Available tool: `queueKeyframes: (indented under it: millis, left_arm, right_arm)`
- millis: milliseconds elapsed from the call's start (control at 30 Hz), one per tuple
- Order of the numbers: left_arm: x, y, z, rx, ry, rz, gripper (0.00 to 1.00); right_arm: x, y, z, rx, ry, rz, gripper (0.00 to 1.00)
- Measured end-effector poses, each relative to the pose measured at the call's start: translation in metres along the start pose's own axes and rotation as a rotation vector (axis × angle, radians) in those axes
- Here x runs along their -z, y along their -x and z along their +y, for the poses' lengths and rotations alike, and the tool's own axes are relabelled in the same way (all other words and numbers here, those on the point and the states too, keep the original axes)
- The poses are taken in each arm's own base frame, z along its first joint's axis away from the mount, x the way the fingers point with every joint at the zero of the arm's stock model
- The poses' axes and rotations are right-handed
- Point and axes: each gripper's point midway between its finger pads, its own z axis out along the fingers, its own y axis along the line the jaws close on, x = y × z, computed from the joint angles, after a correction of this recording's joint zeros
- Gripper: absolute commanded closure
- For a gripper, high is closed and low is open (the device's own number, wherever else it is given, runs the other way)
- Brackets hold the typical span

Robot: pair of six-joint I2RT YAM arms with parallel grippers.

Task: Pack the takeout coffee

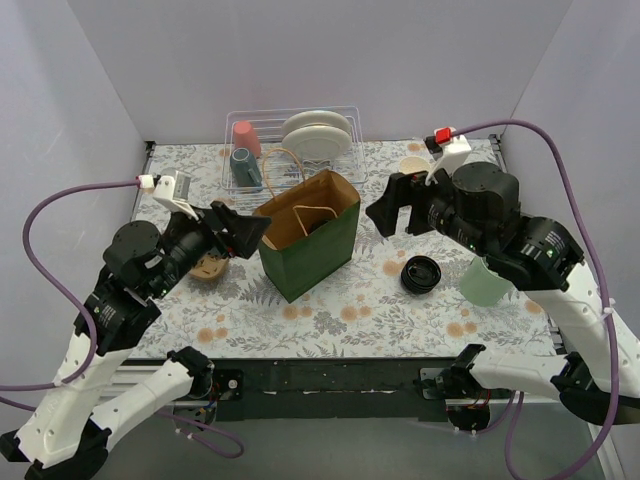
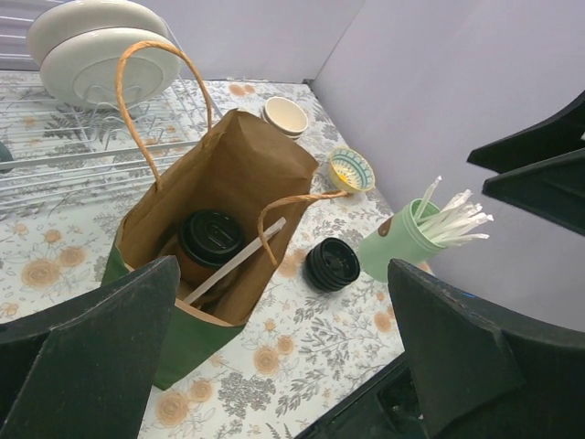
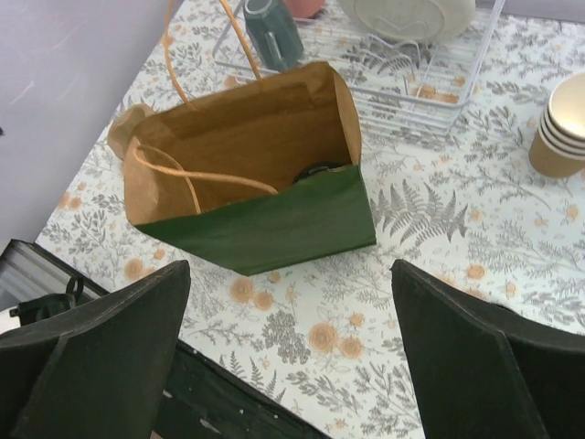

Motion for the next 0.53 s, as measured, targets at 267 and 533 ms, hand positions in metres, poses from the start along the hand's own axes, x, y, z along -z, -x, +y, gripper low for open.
queueKeyframes:
  millis: [267, 533]
  left_arm:
    - [0.019, 0.0, -0.015, 0.055, -0.079, -0.007, 0.02]
    - [0.02, -0.006, -0.013, 0.064, -0.08, 0.002, 0.02]
  right_arm:
    - [0.009, -0.018, -0.016, -0.062, -0.047, -0.009, 0.02]
    - [0.012, -0.01, -0.018, -0.09, -0.059, -0.056, 0.01]
